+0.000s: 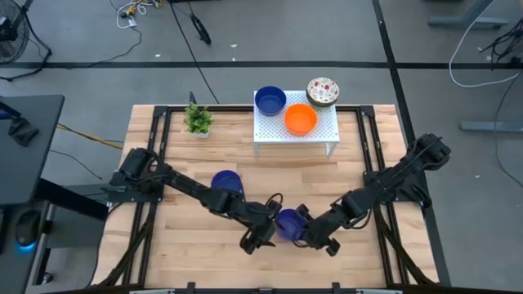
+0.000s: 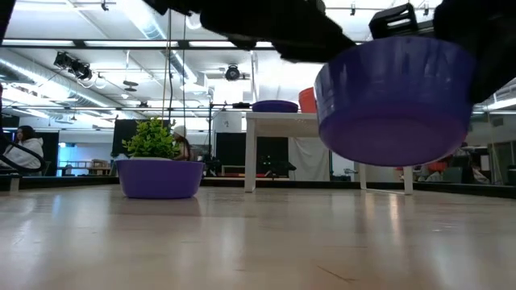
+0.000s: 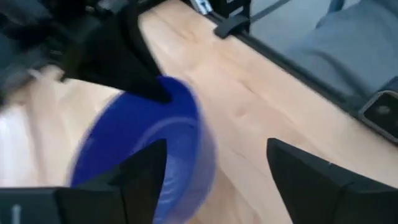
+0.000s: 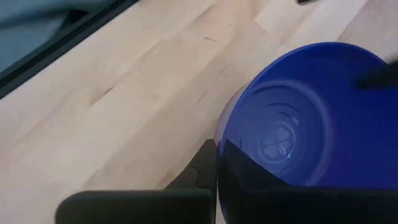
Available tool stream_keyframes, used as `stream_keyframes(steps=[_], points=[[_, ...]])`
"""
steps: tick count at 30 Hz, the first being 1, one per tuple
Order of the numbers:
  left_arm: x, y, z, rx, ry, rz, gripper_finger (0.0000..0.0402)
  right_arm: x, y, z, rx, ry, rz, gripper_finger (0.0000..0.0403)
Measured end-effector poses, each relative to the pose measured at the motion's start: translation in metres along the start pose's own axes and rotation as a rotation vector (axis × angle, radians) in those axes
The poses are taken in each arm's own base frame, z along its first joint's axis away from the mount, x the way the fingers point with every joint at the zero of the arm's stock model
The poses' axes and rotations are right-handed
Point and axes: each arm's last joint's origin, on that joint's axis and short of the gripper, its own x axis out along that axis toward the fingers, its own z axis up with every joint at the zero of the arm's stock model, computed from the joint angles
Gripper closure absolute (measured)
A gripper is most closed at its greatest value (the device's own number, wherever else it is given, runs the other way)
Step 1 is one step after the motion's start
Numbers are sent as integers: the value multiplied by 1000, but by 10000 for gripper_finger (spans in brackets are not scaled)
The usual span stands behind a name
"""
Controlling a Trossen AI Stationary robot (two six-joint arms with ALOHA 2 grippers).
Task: Pick & Place Mini bowls
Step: Stack the blue bowl on top of the other blue bowls on the shelf
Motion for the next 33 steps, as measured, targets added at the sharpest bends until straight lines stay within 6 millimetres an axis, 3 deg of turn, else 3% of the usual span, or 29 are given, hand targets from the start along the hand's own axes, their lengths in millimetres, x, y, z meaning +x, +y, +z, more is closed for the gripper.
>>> stream_keyframes(steps=[7,14,19,28,33], points=[[-1,4,2,89,8,16,107,0,3,1,-9,-6,5,401],[10,12,-13,71,45,6,123,0,3,2,-19,-13,2,401],[11,13,-15,65,29,-39,186,0,3,2,-21,-13,2,401],[10,10,-16,68,27,-122,372,0,2,5,-23,-40,-13,376],[10,7,-17,50,25,-172,391,-2,-3,14,-29,-139,-57,339]])
